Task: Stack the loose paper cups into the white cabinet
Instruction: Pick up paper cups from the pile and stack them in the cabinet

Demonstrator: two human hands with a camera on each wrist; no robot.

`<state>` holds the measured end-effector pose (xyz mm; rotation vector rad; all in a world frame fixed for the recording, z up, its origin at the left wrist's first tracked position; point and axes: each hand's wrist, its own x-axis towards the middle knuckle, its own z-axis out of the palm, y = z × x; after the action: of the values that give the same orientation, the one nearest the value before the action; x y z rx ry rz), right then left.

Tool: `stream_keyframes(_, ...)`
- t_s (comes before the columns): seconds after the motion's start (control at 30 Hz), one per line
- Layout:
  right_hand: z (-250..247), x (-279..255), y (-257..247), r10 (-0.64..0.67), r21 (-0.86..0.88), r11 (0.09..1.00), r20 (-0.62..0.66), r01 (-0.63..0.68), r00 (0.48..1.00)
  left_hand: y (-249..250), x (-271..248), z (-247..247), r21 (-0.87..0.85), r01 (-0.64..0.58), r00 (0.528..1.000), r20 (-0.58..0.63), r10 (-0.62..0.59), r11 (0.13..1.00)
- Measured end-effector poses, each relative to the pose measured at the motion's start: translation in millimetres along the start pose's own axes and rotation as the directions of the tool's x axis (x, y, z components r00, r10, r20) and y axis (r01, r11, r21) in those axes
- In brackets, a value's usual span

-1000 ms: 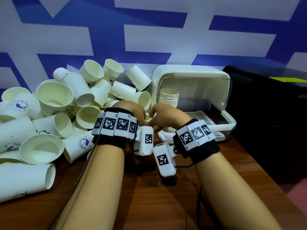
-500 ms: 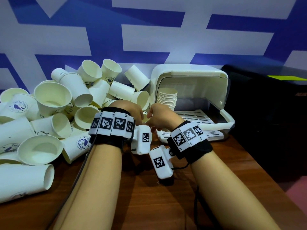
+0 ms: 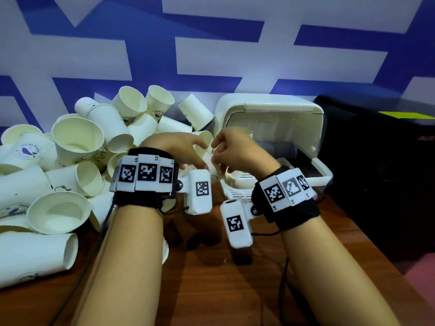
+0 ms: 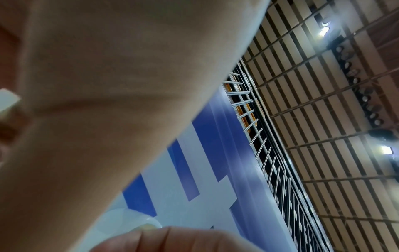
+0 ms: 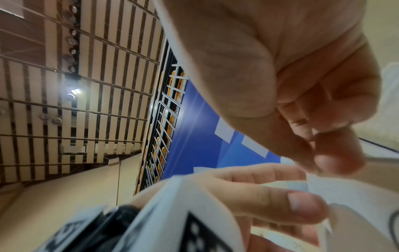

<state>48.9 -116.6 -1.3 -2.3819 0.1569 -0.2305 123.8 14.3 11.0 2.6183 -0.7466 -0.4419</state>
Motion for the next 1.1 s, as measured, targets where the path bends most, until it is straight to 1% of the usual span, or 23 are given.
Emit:
stream_keyframes(0.07,-8.2,-5.5,-2.8,-0.036,0.074,0.997,-0.037,0.039,0.999,1.8,-9.6,-4.2,-0.095,-0.061,0.998,-0.03,0.058,0.994)
stream_keyframes(0.13,-16.3,-11.2,-5.4,-0.095,0.118,0.987,-0.086,0.105,0.992,5.1,-19.7,-7.8,-0.154,-0.131,0.99,-0.068,0.122,0.979)
stream_keyframes(0.27,-29.0,-18.2,-6.4,-0.224,0.169,0.953,-0.163,0.251,0.961,13.0,-29.5,-10.8,-0.242,-0.252,0.961,-0.178,0.212,0.937)
stream_keyframes(0.37,-36.1,-17.6,-3.0,-0.276,0.183,0.931,-0.213,0.316,0.937,16.1,-30.0,-9.2,-0.278,-0.298,0.945,-0.217,0.243,0.913)
stream_keyframes(0.43,-39.9,-14.6,0.3,-0.306,0.158,0.923,-0.256,0.352,0.917,17.7,-28.4,-7.3,-0.279,-0.305,0.939,-0.248,0.238,0.911)
stream_keyframes(0.53,-44.5,-9.8,5.9,-0.327,0.146,0.911,-0.316,0.386,0.891,19.0,-22.5,-4.9,-0.313,-0.333,0.911,-0.351,0.217,0.889)
stream_keyframes(0.67,-50.7,-6.6,10.5,-0.294,0.239,0.883,-0.389,0.404,0.873,19.9,-20.5,-7.4,-0.34,-0.39,0.859,-0.47,0.204,0.856)
stream_keyframes(0.73,-52.7,-5.8,11.4,-0.268,0.278,0.866,-0.443,0.415,0.856,20.5,-22.7,-8.5,-0.336,-0.421,0.828,-0.521,0.207,0.842)
stream_keyframes(0.8,-53.1,-5.2,12.1,-0.236,0.277,0.869,-0.497,0.41,0.835,22.3,-24.4,-7.9,-0.318,-0.455,0.795,-0.565,0.219,0.832)
stream_keyframes(0.87,-53.4,-2.6,14.2,-0.179,0.282,0.884,-0.532,0.373,0.827,25.6,-25.6,-6.3,-0.314,-0.484,0.773,-0.59,0.231,0.817)
stream_keyframes(0.97,-55.0,1.4,17.4,-0.065,0.369,0.883,-0.513,0.289,0.856,29.5,-25.1,-3.0,-0.337,-0.508,0.761,-0.606,0.231,0.793)
stream_keyframes(1.03,-57.9,1.6,19.1,-0.031,0.396,0.884,-0.479,0.247,0.877,32.7,-24.0,-0.4,-0.337,-0.523,0.755,-0.609,0.243,0.782)
stream_keyframes(1.1,-60.2,0.9,19.9,-0.019,0.404,0.883,-0.474,0.237,0.88,36.2,-22.5,2.4,-0.358,-0.533,0.757,-0.606,0.244,0.767)
